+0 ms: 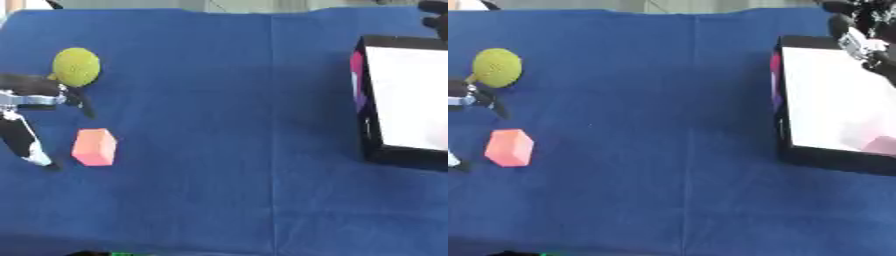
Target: Pick up the objects with one hand, pass them to the other hand, and then place them into the box on the other side of the table.
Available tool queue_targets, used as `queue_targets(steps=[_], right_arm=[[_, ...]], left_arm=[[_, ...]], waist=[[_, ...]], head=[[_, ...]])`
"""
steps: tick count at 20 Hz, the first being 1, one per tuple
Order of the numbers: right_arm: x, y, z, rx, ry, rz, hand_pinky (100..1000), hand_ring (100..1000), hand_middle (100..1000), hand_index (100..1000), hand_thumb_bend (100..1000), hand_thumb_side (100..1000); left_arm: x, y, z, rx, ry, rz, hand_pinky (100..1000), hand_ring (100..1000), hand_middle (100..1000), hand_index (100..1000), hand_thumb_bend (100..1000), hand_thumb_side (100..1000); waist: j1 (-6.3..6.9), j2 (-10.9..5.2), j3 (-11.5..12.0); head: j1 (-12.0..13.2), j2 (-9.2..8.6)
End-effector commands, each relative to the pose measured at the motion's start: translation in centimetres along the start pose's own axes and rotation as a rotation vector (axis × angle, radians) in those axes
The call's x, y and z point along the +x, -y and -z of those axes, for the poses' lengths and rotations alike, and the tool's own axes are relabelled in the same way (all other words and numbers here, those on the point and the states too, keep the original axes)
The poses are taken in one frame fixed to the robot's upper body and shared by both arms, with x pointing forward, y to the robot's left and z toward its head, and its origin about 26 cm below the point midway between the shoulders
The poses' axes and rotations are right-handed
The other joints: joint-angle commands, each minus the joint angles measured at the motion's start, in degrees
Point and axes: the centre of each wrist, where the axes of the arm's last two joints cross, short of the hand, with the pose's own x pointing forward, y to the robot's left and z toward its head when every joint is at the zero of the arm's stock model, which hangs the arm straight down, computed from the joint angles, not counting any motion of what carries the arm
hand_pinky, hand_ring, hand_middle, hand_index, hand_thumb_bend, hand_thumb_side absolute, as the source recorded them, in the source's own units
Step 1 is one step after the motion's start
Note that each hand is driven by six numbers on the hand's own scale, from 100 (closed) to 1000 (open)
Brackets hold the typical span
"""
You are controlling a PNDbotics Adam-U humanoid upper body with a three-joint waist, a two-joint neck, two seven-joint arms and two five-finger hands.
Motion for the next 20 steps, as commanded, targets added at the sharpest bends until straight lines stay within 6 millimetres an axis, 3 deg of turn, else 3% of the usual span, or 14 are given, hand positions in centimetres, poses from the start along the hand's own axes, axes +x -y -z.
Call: queue_targets(steps=[1, 7, 14, 20], right_arm=[[0.6, 0.5, 0.3, 0.005, 0.008, -0.028, 1000, 1000, 1000, 1000, 100, 446], [0.3, 0.4, 0.1, 0.008, -0.002, -0.033, 1000, 1000, 1000, 1000, 100, 446], [0.0, 0.3, 0.0, 0.011, -0.014, -0.038, 1000, 1000, 1000, 1000, 100, 455], [-0.1, 0.2, 0.0, 0.014, -0.015, -0.046, 1000, 1000, 1000, 1000, 100, 455]], left_arm=[[0.2, -0.7, -0.5, -0.039, -0.011, 0.057, 938, 913, 800, 859, 646, 251], [0.8, -0.5, 0.6, -0.008, -0.116, 0.109, 924, 916, 797, 856, 703, 208], [1.0, 0.1, 1.9, 0.046, -0.154, 0.096, 904, 884, 757, 831, 610, 164], [1.2, 0.3, 2.4, 0.067, -0.136, 0.019, 906, 871, 744, 827, 533, 229]], waist=[[0.10, -1.50, 0.01], [-0.01, -1.43, -0.01], [-0.07, -1.33, -0.10], [-0.17, -1.30, -0.10]], head=[[0.27, 0.22], [0.48, 0.18], [0.63, 0.29], [0.69, 0.27]])
